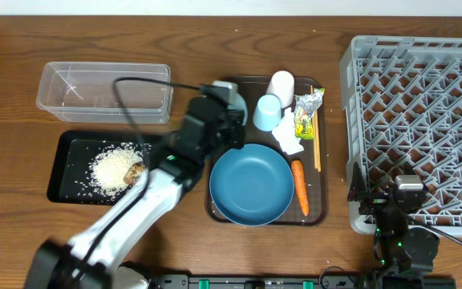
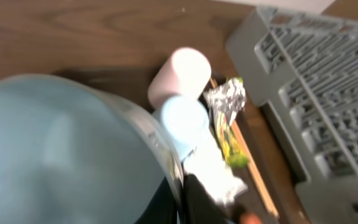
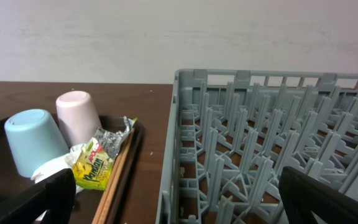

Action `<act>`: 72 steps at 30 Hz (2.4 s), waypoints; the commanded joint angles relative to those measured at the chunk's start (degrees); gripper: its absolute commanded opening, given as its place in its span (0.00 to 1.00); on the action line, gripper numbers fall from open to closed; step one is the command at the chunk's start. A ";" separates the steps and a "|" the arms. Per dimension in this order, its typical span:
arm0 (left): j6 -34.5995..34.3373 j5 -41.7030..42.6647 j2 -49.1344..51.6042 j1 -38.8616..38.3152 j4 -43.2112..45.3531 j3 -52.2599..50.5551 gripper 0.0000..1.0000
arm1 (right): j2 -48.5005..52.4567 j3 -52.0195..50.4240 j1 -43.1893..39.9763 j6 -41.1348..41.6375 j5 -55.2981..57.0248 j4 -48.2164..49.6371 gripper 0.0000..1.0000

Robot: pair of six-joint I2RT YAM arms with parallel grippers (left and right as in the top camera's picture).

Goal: Sort waste into correct bins and load items into the dishwasher rack
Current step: 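Carry the empty bowl back and set it on the brown tray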

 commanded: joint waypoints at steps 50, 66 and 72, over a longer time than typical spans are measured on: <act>-1.20 -9.35 17.00 -3.89 8.79 0.09 0.42 | -0.35 -0.22 -0.92 -0.87 -0.07 -0.07 0.99; -0.39 -9.31 0.28 -3.91 -1.18 0.11 0.42 | -0.35 -0.22 -0.92 -0.87 -0.04 -0.07 0.99; -4.24 2.16 -12.39 -4.04 -17.66 0.09 0.99 | -0.35 -0.22 -0.92 -0.87 -0.07 -0.07 0.99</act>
